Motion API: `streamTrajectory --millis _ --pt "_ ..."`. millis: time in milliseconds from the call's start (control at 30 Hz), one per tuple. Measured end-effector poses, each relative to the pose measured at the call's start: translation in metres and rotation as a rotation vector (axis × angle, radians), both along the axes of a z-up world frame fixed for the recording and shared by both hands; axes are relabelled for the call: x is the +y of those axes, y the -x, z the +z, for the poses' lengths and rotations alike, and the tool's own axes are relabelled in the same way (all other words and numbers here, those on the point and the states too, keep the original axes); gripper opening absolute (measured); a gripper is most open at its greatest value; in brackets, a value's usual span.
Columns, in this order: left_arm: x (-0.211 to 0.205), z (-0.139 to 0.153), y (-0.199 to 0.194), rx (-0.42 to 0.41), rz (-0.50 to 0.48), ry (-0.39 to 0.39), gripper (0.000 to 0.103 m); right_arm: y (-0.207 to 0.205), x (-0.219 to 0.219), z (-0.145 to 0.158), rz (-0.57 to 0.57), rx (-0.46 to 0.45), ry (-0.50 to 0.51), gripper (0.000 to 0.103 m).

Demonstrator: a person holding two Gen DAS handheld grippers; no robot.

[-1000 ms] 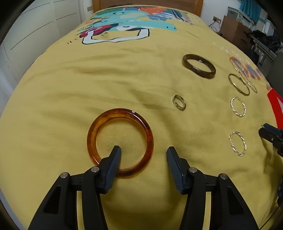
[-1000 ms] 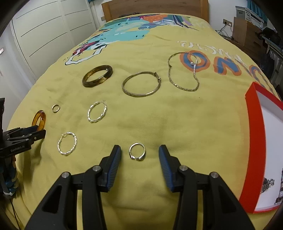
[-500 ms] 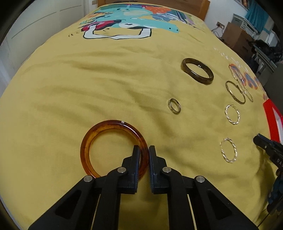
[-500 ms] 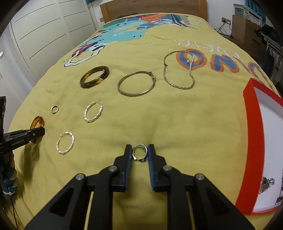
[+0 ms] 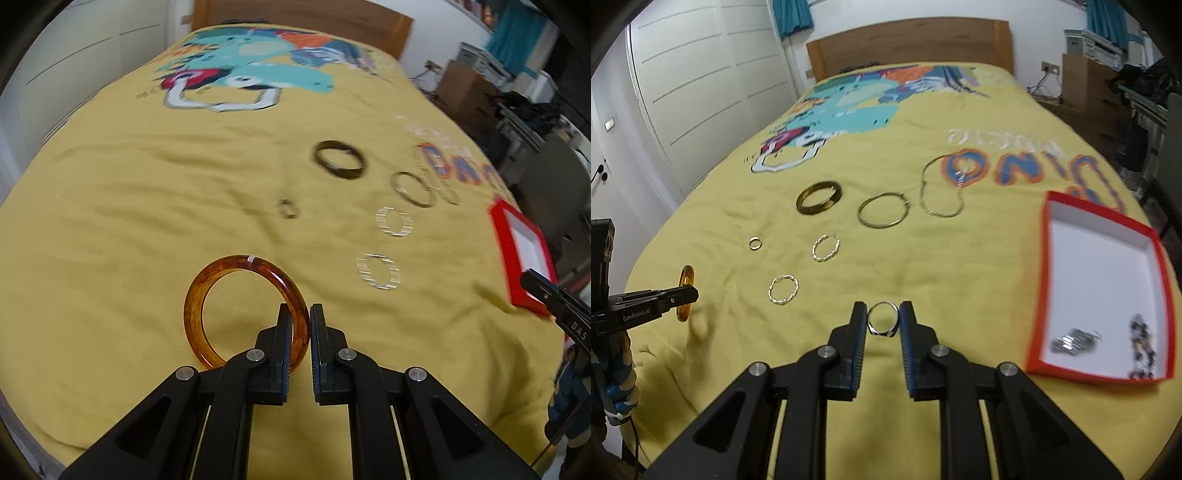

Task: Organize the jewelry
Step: 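Carry the amber bangle and silver ring into the red box and release both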

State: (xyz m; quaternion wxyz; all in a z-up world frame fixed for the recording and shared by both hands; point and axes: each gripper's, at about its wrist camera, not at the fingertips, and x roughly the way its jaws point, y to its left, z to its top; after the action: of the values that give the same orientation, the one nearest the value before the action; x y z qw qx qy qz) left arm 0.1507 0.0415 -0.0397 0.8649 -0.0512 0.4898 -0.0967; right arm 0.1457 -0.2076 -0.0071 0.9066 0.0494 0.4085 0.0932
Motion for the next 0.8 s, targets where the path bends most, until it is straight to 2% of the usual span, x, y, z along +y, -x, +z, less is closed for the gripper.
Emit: streamTrajectory --millis 200,300,400,500,633,800 --pt "-0.063 0.027 0.012 -0.041 -0.137 0.018 0.009 0.032 -0.044 0.014 -0.079 -0.024 0.0 0.016" --pt "-0.108 0.036 0.012 -0.053 -0.226 0.026 0.009 0.049 -0.09 0.021 -0.154 -0.033 0.014 0.016" --pt "-0.162 0.043 0.009 -0.058 -0.325 0.038 0.009 0.053 -0.115 0.025 -0.191 -0.038 0.023 0.016" --pt "-0.211 0.047 0.001 -0.063 -0.412 0.044 0.009 0.049 -0.16 0.028 -0.245 -0.041 0.044 0.016" --pt "-0.284 0.047 -0.016 -0.062 -0.518 0.055 0.009 0.037 -0.19 0.025 -0.266 -0.03 0.038 0.016" --pt "-0.346 0.032 -0.046 -0.041 -0.582 0.041 0.009 0.019 -0.227 0.005 -0.274 0.009 0.034 0.017"
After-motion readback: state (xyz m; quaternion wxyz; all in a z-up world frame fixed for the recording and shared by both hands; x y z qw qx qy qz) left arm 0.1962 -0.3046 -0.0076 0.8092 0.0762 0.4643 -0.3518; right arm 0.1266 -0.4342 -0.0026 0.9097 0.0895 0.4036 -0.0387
